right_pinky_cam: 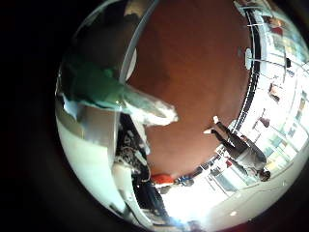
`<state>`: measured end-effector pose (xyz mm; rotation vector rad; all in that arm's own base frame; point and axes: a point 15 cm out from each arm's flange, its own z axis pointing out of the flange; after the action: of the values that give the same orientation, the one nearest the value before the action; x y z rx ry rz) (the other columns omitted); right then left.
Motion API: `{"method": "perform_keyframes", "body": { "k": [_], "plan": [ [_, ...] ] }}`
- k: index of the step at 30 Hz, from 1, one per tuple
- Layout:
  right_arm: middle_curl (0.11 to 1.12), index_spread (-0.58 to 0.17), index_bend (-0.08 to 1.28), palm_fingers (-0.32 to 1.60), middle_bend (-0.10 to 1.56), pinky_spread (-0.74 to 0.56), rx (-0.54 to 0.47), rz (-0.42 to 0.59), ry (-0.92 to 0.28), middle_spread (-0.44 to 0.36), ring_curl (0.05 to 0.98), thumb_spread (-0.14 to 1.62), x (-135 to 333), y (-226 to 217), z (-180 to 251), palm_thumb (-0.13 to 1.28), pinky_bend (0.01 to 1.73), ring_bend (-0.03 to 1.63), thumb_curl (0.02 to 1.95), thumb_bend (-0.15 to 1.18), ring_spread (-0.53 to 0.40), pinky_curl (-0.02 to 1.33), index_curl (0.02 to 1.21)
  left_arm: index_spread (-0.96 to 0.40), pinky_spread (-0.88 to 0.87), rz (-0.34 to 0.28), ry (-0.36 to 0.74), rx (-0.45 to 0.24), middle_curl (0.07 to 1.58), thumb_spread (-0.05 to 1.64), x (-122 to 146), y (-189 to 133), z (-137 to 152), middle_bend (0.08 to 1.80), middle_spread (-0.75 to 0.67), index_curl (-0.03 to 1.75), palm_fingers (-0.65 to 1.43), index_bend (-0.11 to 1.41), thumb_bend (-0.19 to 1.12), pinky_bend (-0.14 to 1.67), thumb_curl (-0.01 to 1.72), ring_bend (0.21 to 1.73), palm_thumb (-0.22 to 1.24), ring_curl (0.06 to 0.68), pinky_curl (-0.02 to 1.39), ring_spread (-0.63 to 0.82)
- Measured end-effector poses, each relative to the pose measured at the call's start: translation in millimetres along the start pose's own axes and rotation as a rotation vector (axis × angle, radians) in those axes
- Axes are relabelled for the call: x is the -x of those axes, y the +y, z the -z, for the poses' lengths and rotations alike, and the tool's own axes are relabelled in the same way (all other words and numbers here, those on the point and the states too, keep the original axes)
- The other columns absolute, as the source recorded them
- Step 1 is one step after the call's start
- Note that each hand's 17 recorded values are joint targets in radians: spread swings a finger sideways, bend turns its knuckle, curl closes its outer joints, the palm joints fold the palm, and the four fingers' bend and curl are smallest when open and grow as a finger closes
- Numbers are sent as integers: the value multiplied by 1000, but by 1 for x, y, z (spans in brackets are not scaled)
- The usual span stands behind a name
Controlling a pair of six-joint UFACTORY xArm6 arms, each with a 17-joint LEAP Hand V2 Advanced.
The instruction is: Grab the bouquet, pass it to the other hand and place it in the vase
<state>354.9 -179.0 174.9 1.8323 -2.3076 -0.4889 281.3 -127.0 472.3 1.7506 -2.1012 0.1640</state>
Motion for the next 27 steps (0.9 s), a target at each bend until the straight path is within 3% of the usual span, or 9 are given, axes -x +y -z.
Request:
{"method": "perform_keyframes", "body": {
  "k": [8, 21, 27],
  "plan": [
    [806, -269, 1113, 1155, 1276, -244, 2, 7, -31, -157, 670, 880, -2, 10, 52, 1189, 1282, 1348, 762, 139, -229, 750, 844, -64, 337, -1, 0, -8, 436, 1174, -1, 4, 3, 204, 126, 416, 391, 182, -19, 203, 303, 605, 303, 137, 393, 267],
    [797, -221, 1173, 1122, 1356, -183, -353, 120, -343, -122, 717, 805, 44, 40, 172, 1168, 1277, 1390, 986, 161, -210, 881, 850, -64, 337, 5, 7, -22, 437, 1172, 0, 8, 8, 203, 126, 416, 391, 182, -18, 202, 307, 605, 300, 137, 395, 267],
    [782, -211, 1183, 1122, 1367, -172, -443, 184, -524, -116, 725, 786, 75, 62, 214, 1145, 1253, 1395, 1085, 168, -206, 925, 843, -69, 337, 4, 19, -27, 437, 1174, 0, 7, 8, 202, 123, 418, 392, 185, -19, 200, 309, 605, 301, 136, 396, 267]
  ]
}}
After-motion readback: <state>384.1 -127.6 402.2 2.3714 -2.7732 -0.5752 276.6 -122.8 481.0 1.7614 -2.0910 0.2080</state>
